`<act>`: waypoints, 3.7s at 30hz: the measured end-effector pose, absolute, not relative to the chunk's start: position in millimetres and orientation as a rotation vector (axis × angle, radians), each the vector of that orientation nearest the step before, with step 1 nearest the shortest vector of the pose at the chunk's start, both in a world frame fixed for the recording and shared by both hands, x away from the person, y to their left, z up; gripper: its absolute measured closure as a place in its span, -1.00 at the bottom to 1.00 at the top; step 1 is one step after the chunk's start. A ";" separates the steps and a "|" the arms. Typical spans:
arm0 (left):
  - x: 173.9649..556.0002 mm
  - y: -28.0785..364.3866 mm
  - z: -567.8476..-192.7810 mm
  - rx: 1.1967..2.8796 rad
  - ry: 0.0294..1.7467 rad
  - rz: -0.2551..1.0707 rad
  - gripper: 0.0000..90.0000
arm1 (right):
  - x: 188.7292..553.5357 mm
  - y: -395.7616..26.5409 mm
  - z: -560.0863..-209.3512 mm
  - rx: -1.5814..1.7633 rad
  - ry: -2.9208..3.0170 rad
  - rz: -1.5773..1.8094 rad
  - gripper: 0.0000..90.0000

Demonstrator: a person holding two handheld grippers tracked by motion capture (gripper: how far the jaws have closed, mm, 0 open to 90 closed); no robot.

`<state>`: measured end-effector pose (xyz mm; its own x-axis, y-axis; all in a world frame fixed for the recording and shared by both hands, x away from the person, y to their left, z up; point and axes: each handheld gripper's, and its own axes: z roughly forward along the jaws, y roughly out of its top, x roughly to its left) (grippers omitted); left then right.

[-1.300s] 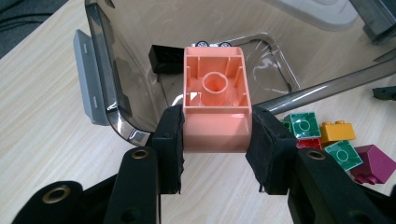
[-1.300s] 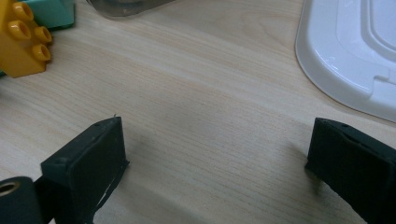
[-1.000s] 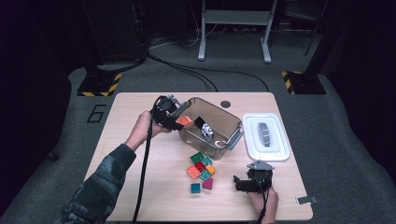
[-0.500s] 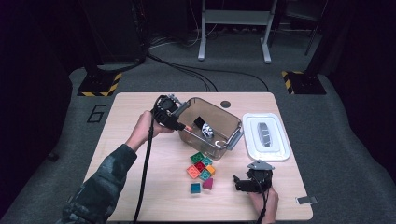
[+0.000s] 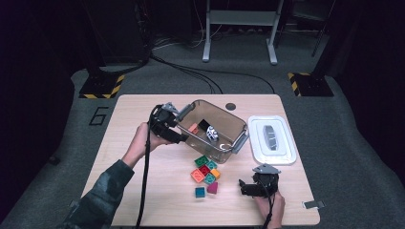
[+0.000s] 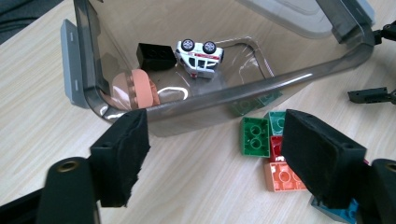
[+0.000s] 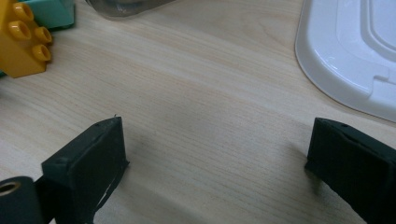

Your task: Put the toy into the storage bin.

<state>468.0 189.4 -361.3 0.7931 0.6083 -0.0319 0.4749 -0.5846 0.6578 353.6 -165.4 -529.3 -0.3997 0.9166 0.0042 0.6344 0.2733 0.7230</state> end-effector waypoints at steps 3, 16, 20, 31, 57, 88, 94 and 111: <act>457.0 193.2 -368.5 2.287 0.792 0.277 -0.59 | 353.6 -165.4 -529.3 1.400 2.133 0.915 -0.92; 415.0 189.6 -447.0 2.248 0.806 0.242 -0.69 | 353.5 -165.4 -529.3 1.401 2.131 0.914 -0.92; 411.7 178.1 -472.4 2.267 0.804 0.189 -0.69 | 353.6 -165.5 -529.3 1.403 2.127 0.910 -0.92; 404.1 146.4 -495.9 2.326 0.743 0.131 -0.52 | 353.6 -165.4 -529.4 1.402 2.129 0.911 -0.92; 399.4 157.8 -505.1 2.312 0.692 0.106 -0.06 | 353.5 -165.3 -529.3 1.402 2.126 0.907 -0.92; 398.7 185.6 -503.7 2.279 0.760 0.147 -0.04 | 353.6 -165.3 -529.3 1.403 2.125 0.906 -0.92; 399.6 191.2 -494.6 2.245 0.780 0.144 -0.04 | 353.5 -165.2 -529.3 1.401 2.126 0.908 -0.92; 414.0 220.7 -436.0 2.198 0.793 0.210 -0.04 | 353.9 -164.8 -529.5 1.413 2.114 0.917 -0.91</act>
